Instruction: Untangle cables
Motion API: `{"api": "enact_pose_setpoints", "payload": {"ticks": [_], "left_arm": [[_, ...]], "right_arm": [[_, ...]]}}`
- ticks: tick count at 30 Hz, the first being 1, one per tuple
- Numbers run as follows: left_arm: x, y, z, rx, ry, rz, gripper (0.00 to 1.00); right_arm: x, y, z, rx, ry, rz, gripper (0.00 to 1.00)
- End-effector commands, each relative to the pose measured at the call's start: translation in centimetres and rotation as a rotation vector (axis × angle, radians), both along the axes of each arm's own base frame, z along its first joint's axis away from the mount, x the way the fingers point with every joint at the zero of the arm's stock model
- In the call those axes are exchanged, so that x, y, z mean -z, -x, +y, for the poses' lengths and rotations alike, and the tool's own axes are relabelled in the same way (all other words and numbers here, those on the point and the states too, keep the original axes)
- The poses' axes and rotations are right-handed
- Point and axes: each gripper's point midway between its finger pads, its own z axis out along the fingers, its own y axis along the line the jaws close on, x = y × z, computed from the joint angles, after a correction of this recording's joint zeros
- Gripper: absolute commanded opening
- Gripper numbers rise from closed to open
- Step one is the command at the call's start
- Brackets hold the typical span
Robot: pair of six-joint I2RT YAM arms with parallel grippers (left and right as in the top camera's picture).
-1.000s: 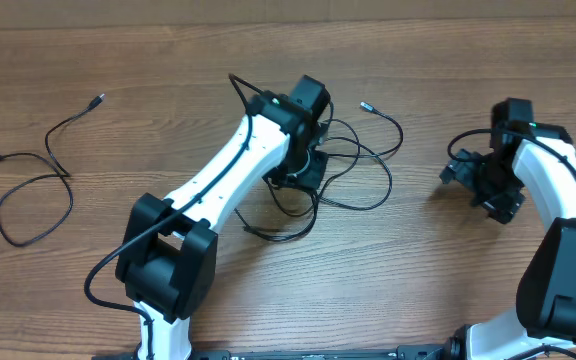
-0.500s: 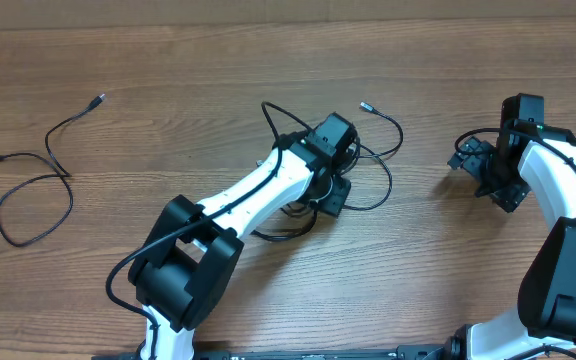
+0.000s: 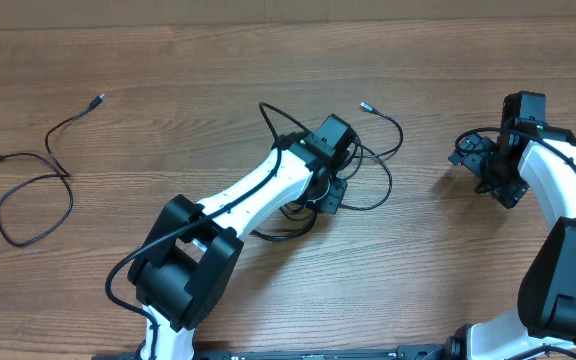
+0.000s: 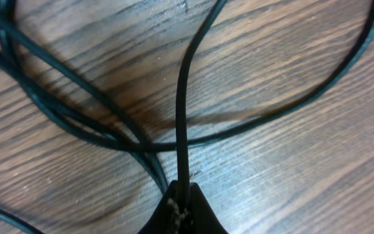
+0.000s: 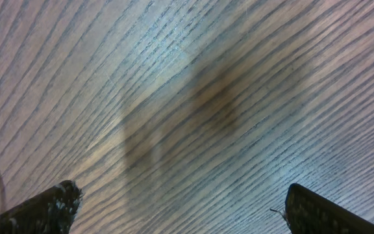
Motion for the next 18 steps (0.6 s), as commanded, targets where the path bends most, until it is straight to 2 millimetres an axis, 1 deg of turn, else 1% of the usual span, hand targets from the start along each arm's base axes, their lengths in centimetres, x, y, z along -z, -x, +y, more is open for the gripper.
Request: {"api": "enact_pose_setpoints", "payload": {"ticks": [1, 6, 10, 13, 17, 18], "left_arm": [[-5.8, -1.6, -1.2, 0.009, 0.046, -0.069, 0.04], [-11.1, -1.8, -1.4, 0.032, 0.070, -0.107, 0.04], [-15.8, -2.4, -1.9, 0.061, 0.125, -0.191, 0.04], [-18.9, -2.8, -2.2, 0.072, 0.172, -0.259, 0.04], [-24.2, -2.9, -2.3, 0.108, 0.243, -0.381, 0.04], [-25.8, -2.9, -2.2, 0.116, 0.265, -0.418, 0.04]], "right_arm": [[0.1, 0.0, -0.2, 0.013, 0.008, 0.001, 1.00], [0.1, 0.0, -0.2, 0.013, 0.008, 0.001, 1.00], [0.1, 0.0, -0.2, 0.013, 0.008, 0.001, 1.00], [0.1, 0.0, -0.2, 0.013, 0.007, 0.002, 1.00], [0.1, 0.0, -0.2, 0.013, 0.008, 0.001, 1.00], [0.1, 0.0, -0.2, 0.013, 0.008, 0.001, 1.00]]}}
